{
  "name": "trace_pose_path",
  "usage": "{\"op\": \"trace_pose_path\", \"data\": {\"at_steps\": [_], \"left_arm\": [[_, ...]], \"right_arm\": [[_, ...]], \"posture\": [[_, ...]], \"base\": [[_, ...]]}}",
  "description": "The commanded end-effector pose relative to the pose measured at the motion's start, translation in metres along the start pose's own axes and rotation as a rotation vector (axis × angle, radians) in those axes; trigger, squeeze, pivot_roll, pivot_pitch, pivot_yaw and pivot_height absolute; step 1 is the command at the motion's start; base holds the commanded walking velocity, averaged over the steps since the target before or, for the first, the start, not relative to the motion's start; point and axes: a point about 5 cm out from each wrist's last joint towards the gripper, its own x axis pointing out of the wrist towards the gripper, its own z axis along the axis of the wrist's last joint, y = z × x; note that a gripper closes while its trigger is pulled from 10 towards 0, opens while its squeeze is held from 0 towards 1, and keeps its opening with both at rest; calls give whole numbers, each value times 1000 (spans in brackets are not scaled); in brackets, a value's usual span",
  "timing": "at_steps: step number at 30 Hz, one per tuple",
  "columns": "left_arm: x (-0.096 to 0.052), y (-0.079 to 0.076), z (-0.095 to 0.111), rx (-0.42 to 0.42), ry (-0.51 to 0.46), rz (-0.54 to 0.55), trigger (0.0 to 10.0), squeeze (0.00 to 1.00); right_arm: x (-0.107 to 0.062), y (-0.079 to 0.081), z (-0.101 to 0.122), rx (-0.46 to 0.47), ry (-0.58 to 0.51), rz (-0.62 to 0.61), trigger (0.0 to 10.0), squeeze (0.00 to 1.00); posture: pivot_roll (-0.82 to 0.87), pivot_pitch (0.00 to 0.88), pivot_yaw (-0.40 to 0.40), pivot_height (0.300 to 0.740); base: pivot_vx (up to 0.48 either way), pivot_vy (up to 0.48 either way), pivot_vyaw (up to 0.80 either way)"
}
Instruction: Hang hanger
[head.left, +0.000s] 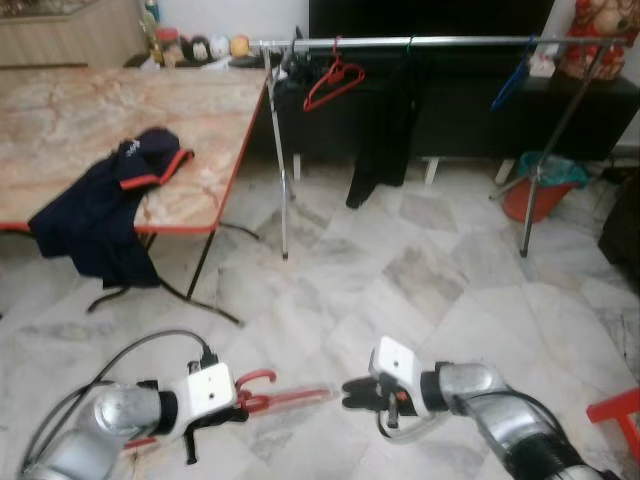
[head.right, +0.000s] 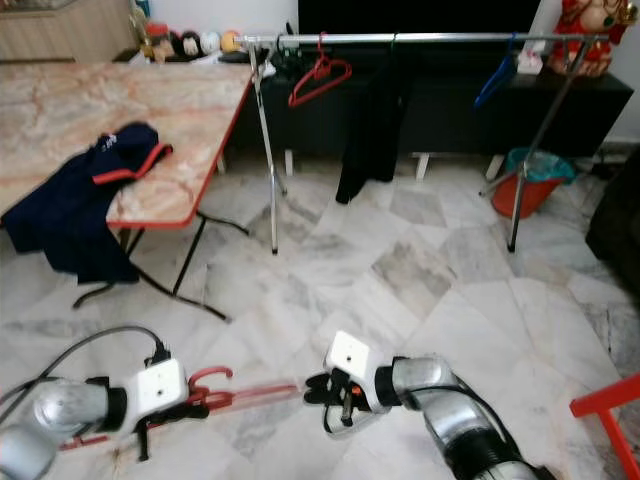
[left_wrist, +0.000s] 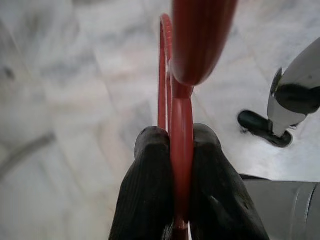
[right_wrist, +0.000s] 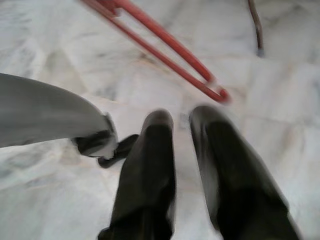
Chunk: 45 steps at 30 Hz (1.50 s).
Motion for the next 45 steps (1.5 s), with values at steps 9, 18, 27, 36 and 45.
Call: {"op": "trace_pose_path", "data": {"at_steps": [9,18,27,36,45], "left_arm": [[23,-32,-70,-488,185,393,10000,0],[18,-80,-111,-817,357,544,10000,0],[17,-87,-117,-849,397,558,10000,0],[21,-74,-111,-773,414,548,10000,0],[7,-69,-122,-769,446,541,10000,0]], "right_arm": [[13,4,-58,544,53,-608,10000,0],[19,54,-113,843,171,-758,10000,0],[-3,26,-111,973,47,-1009,10000,0],[-8,37,-127,970,151,-1039,10000,0],[-13,57,-149,1020,238,-1046,10000,0]], "posture": [[1,30,0,740],[-14,29,-7,740],[-53,15,1,740],[-42,0,15,740],[-49,0,27,740]], "base": [[0,0,0],[0,0,0],[56,0,0],[252,0,0],[259,0,-484]]}}
